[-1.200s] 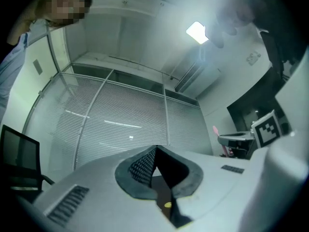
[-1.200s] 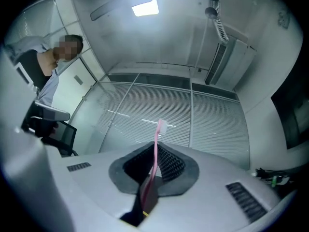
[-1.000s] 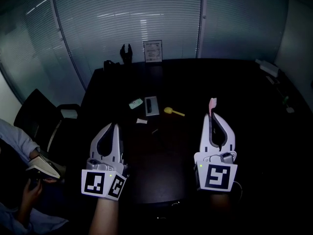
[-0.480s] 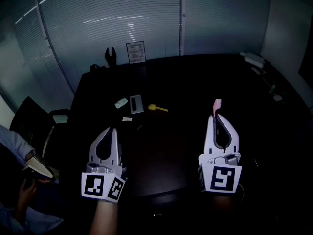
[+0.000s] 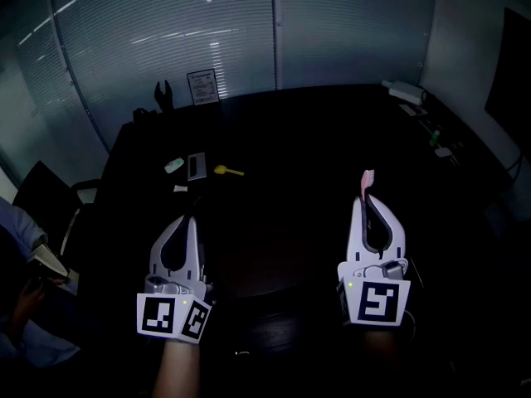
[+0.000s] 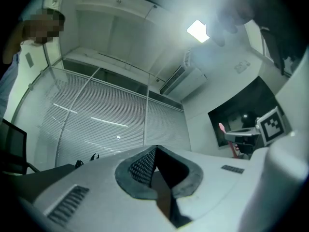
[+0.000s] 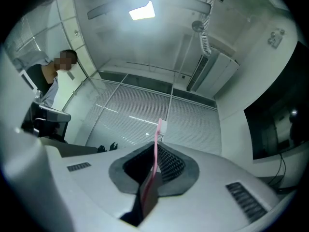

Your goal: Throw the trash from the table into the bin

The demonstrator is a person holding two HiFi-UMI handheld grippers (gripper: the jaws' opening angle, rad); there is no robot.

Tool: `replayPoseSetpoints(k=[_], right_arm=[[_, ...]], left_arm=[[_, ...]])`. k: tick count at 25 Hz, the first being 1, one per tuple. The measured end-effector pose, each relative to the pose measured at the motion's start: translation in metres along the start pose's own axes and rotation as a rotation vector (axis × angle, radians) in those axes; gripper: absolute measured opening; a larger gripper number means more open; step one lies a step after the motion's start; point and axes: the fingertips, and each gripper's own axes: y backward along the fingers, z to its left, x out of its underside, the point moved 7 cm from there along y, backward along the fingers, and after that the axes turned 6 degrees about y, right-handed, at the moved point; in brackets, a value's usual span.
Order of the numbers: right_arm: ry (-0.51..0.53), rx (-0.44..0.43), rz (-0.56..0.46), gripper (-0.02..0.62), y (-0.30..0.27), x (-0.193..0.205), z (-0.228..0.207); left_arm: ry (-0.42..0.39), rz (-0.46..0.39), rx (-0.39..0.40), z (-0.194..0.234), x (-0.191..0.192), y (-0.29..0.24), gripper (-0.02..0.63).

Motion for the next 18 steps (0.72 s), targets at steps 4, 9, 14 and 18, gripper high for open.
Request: replayPoseSetpoints(k=[4,9,14,18], right_arm=[[-0.004,0.001,0.000,0.024,0.034,0.002,-0.039],[-0.011,0.009,0.006,0.025,0.062,0.006,-0.070],[-0.017,0.034,0.028,0.025,0.082,0.009,-0.084],[0.001,0.074,0.058,0.025,0.099,0.011,-0.089]], left_arm=[[0.000,-0.003,-0.001,-0.050,0.000,0.016,0.000],[-0.002,0.000,0.004,-0.090,-0.003,0.028,0.000],[-0.002,0.005,0.051,-0.115,-0.007,0.034,0.000],[0.011,0.015,0.102,-0.123,-0.004,0.034,0.000]])
